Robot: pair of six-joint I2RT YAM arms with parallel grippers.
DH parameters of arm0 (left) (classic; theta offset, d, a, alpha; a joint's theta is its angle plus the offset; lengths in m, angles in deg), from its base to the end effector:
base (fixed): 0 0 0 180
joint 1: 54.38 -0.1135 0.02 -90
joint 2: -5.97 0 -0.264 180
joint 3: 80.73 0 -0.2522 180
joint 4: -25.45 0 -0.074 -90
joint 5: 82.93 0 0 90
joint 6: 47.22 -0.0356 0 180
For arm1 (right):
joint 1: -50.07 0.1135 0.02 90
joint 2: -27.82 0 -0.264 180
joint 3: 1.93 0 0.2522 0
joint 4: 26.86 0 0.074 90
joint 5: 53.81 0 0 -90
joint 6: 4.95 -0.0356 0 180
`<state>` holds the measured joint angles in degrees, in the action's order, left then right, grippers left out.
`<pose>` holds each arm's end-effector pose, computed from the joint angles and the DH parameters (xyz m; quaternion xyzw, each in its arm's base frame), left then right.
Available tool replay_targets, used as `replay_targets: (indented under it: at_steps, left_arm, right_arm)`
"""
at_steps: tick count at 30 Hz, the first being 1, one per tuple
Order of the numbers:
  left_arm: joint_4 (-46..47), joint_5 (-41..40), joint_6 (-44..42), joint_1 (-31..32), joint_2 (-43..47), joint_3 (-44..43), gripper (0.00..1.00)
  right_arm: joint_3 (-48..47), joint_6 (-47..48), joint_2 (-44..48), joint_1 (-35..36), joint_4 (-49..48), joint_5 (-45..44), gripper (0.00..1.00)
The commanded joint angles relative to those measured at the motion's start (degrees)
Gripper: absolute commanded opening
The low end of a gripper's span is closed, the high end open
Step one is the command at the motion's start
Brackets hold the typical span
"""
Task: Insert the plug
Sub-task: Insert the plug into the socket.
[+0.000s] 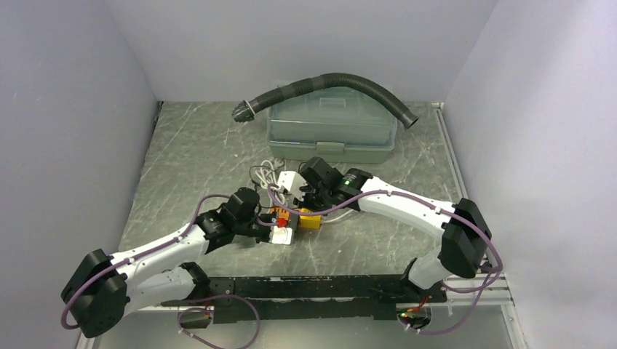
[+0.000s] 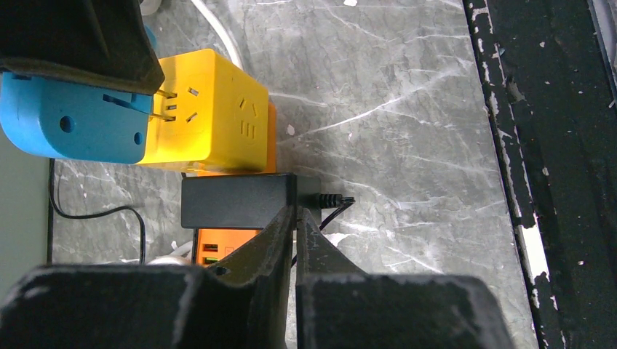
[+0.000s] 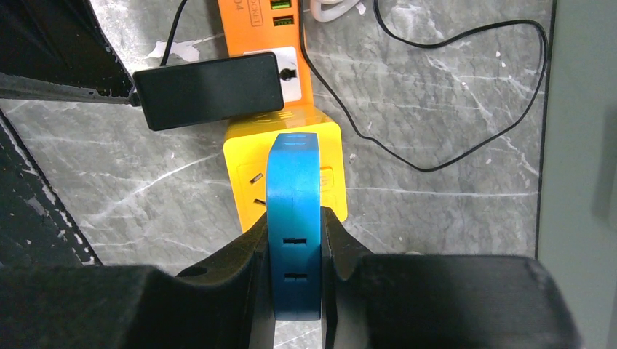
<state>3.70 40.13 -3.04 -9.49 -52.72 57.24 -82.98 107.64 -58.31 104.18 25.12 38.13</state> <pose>0.1321 -0.1590 0.2022 0.7011 0.5185 -0.2528 0.4192 0.1825 0.2543 0.2626 -0.5987 0.7490 0.0926 0.2684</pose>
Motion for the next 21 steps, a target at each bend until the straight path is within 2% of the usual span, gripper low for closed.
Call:
replay_targets:
  at_steps: [1, 21]
  left_arm:
    - [0.87, -0.30, -0.05, 0.20, 0.87, -0.76, 0.11]
    - [2.62, -1.15, 0.35, 0.20, -0.32, -0.76, 0.11]
  right_arm:
    - [0.74, 0.18, 1.84, 0.45, -0.83, -0.51, 0.00]
    - [1.75, -0.46, 0.69, 1.18, 0.33, 2.60, 0.00]
